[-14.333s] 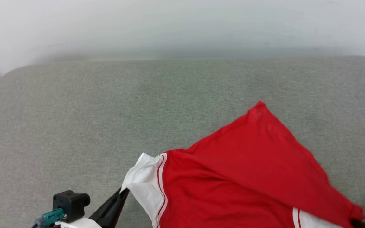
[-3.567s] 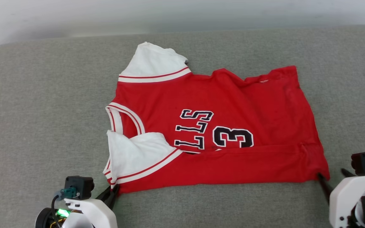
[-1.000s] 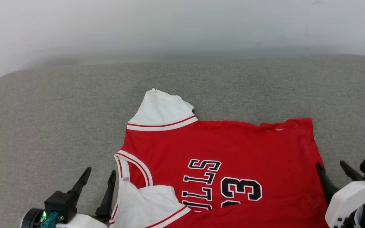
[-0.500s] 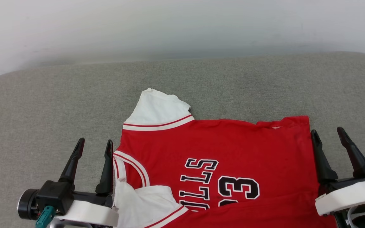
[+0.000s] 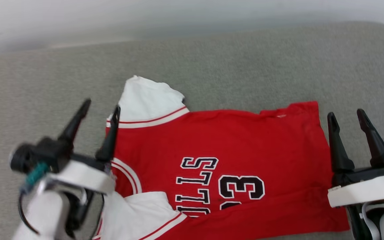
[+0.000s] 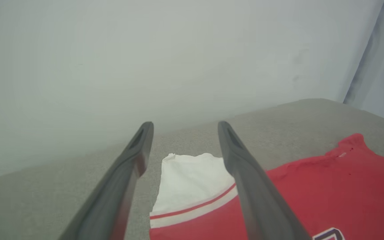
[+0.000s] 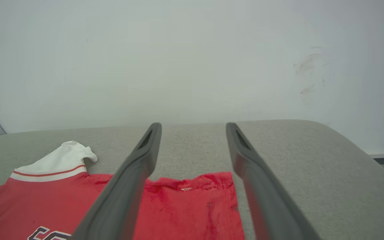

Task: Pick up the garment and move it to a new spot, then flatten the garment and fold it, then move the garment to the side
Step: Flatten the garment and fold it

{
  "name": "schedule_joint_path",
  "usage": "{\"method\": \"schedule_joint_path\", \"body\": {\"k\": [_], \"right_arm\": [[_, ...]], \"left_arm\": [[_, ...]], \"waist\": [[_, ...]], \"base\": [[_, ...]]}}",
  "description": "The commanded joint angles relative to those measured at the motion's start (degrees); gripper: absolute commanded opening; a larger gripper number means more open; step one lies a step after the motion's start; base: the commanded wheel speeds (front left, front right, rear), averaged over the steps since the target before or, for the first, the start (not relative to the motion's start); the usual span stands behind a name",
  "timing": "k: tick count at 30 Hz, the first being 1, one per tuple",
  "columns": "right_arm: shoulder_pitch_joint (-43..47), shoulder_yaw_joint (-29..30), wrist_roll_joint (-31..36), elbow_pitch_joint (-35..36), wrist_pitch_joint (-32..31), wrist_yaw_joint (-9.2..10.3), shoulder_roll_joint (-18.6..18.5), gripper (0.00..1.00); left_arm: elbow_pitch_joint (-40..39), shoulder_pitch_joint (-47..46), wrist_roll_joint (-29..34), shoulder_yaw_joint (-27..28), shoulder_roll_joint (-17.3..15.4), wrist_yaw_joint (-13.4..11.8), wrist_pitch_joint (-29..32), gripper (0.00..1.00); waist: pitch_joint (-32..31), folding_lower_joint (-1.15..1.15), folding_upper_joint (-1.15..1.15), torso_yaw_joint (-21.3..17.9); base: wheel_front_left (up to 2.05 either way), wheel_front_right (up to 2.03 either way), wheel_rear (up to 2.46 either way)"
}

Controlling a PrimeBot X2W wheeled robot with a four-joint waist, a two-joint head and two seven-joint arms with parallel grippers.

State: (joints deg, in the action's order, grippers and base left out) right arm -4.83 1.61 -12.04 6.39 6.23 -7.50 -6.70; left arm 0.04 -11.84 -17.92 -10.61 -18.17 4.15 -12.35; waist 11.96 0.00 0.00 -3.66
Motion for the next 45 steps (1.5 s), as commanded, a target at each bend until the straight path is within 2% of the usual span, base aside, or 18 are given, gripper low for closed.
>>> {"method": "schedule_joint_path", "body": {"k": [1,5,8,10,14,16,18,22,26,29,33,35,36,37,38,39,40,45], "right_arm": [[-1.01,-0.25,0.04,-0.04,0.41,0.02,0.65,1.0],[-2.38,-1.26,0.0,-0.85,1.4,0.02,1.48,1.0],[-3.33,-1.59,-0.4,-1.76,2.69,0.02,2.16,1.0],[-4.03,-1.55,-0.96,-2.21,3.57,0.02,2.59,1.0],[-4.79,-1.79,-1.28,-3.56,5.02,0.02,3.07,1.0],[-5.13,-1.98,-1.35,-4.34,5.39,0.02,3.29,1.0],[-5.46,-2.38,-1.4,-5.01,5.85,0.02,3.46,1.0],[-5.23,-2.73,-1.74,-6.06,6.62,0.02,3.69,1.0],[-5.78,-2.69,-1.91,-6.99,7.27,0.02,3.82,1.0],[-6.26,-3.15,-1.95,-7.5,7.56,0.02,3.89,1.0],[-6.75,-3.81,-1.98,-8.12,7.95,0.02,3.88,1.0],[-6.77,-4.03,-2.01,-8.36,8.02,0.02,3.89,1.0],[-6.74,-4.03,-1.96,-8.49,8.11,0.03,3.9,1.0],[-6.73,-3.98,-1.91,-8.54,8.18,0.02,3.9,1.0],[-6.74,-3.86,-1.87,-8.59,8.23,0.02,3.91,1.0],[-6.74,-3.86,-1.87,-8.59,8.23,0.02,3.91,1.0],[-6.85,-3.51,-1.59,-8.73,8.33,0.03,3.9,1.0],[-7.27,-2.88,-0.65,-8.54,7.81,0.02,3.9,1.0]], "left_arm": [[0.78,-3.23,0.1,0.05,-1.8,0.75,1.58,1.0],[3.53,-12.26,-2.33,-1.6,-6.74,2.56,10.85,1.0],[4.98,-20.14,-6.24,-3.22,-11.4,3.19,17.34,1.0],[5.78,-25.22,-8.83,-6.14,-15.64,3.29,22.19,1.0],[8.35,-33.58,-16.98,-11.89,-22.59,3.3,35.3,1.0],[9.71,-36.42,-21.1,-14.03,-25.23,3.3,43.32,1.0],[11.3,-39.55,-23.25,-14.7,-27.66,3.24,48.79,1.0],[14.37,-42.3,-25.83,-16.31,-29.85,3.25,57.88,1.0],[16.75,-44.17,-29.05,-15.91,-29.66,2.46,63.66,1.0],[17.45,-44.95,-27.85,-17.02,-30.59,2.08,65.57,1.0],[19.62,-45.05,-27.66,-17.04,-30.15,-0.09,66.61,1.0],[20.68,-44.57,-27.25,-17.67,-30.54,-0.24,67.63,1.0],[20.97,-44.17,-27.41,-17.96,-30.67,-0.13,68.19,0.89],[21.08,-43.84,-27.72,-18.18,-30.63,-0.05,68.62,0.44],[20.88,-43.65,-27.92,-18.26,-30.58,0.2,68.43,0.24],[20.88,-43.65,-27.92,-18.26,-30.58,0.2,68.43,0.24],[20.58,-43.54,-27.57,-17.97,-30.29,0.37,66.34,0.0],[20.8,-42.63,-27.63,-17.82,-29.24,0.84,62.84,0.0]], "waist": [[3.16,0.0,0.0,-2.63],[6.95,0.0,0.0,-5.68],[9.55,0.0,0.0,-8.01],[11.33,0.0,0.0,-9.44],[13.75,0.0,0.0,-11.64],[14.68,0.0,0.0,-12.54],[15.6,0.0,0.0,-13.35],[17.27,0.0,0.0,-14.75],[18.81,0.0,0.0,-15.7],[19.75,0.0,0.0,-16.19],[20.52,0.0,0.0,-16.5],[20.7,0.0,0.0,-16.57],[20.78,0.0,0.0,-16.58],[20.84,0.0,0.0,-16.55],[20.89,0.0,0.0,-16.5],[20.89,0.0,0.0,-16.5],[20.83,0.0,0.0,-16.34],[19.54,0.0,0.0,-15.35]], "base": [[0.0,0.0,0.0],[0.0,0.0,0.0],[0.0,0.0,0.0],[0.0,0.0,0.0],[0.0,0.0,0.0],[0.0,0.0,0.0],[0.0,0.0,0.0],[0.0,0.0,0.0],[0.0,0.0,0.0],[0.0,0.0,0.0],[0.0,0.0,0.0],[0.0,0.0,0.0],[0.0,0.0,0.0],[0.0,0.0,0.0],[0.0,0.0,0.0],[0.0,0.0,0.0],[0.0,0.0,0.0],[0.0,0.0,0.0]]}}
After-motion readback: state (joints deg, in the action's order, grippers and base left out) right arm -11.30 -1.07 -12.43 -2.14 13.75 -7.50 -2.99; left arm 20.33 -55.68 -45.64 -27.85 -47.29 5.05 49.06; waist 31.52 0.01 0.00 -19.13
